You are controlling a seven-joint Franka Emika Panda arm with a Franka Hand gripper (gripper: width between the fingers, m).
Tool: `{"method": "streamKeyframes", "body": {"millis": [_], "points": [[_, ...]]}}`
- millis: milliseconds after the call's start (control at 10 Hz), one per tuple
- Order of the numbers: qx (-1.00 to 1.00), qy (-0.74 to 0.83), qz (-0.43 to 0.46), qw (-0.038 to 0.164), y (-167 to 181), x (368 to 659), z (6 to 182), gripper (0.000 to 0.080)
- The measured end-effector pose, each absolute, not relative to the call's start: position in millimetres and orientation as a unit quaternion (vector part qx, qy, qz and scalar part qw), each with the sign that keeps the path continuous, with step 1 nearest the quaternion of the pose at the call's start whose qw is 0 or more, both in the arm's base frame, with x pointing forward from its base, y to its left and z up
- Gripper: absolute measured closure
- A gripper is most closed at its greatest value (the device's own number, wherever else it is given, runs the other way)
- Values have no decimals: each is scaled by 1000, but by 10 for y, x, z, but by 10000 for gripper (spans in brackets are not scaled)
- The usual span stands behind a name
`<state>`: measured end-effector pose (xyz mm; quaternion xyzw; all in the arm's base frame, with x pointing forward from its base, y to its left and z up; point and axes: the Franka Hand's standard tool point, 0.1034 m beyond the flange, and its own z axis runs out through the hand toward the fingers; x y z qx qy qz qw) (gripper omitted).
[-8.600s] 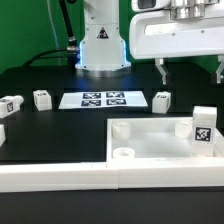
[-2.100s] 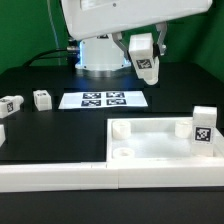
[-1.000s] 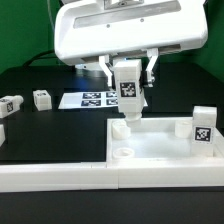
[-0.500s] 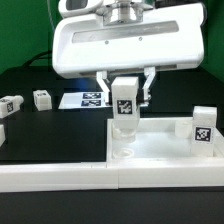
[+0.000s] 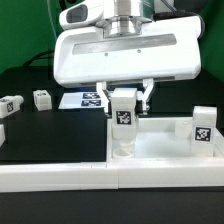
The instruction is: Assemble square table
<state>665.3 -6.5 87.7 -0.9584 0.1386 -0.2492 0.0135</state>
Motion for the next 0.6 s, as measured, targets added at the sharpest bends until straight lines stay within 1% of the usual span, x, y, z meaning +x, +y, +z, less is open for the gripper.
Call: {"method": "streamKeyframes", "body": {"millis": [400, 600], "points": [[-959, 140, -248, 11, -100, 6643, 856, 512], [-959, 140, -245, 10, -95, 6622, 783, 512]]}}
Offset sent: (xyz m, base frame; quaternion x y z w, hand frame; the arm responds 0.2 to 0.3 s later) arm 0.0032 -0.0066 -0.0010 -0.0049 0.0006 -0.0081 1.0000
